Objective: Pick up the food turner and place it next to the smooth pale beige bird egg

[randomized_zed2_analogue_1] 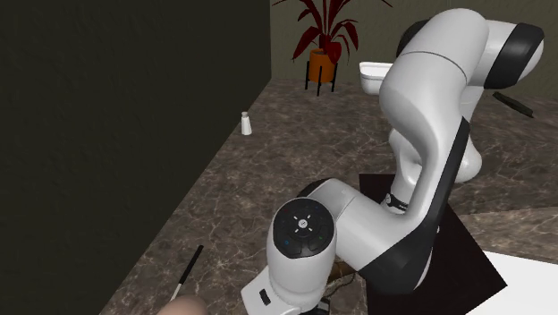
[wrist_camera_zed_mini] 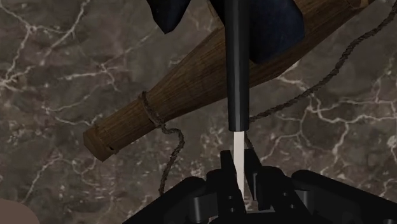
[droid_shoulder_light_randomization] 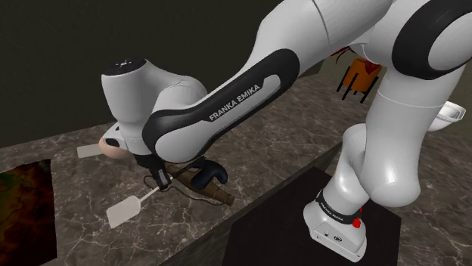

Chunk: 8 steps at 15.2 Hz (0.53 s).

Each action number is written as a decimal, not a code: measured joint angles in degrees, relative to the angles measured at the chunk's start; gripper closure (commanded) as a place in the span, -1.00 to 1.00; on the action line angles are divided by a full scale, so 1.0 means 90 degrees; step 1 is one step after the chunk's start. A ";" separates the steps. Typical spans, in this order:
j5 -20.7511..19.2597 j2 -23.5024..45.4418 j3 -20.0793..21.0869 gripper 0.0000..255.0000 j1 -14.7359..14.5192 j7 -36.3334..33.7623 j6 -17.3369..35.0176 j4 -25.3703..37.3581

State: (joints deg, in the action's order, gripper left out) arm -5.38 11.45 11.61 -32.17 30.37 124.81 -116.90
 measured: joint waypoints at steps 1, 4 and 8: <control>-0.0019 0.0056 -0.0007 1.00 0.0001 -0.0007 0.0085 -0.0028; -0.0070 0.0208 -0.0016 1.00 -0.0017 -0.0060 0.0289 -0.0069; -0.0079 0.0215 -0.0014 1.00 -0.0020 -0.0066 0.0348 -0.0082</control>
State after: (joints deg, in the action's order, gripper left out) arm -6.09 13.38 11.48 -32.35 29.77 127.94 -117.64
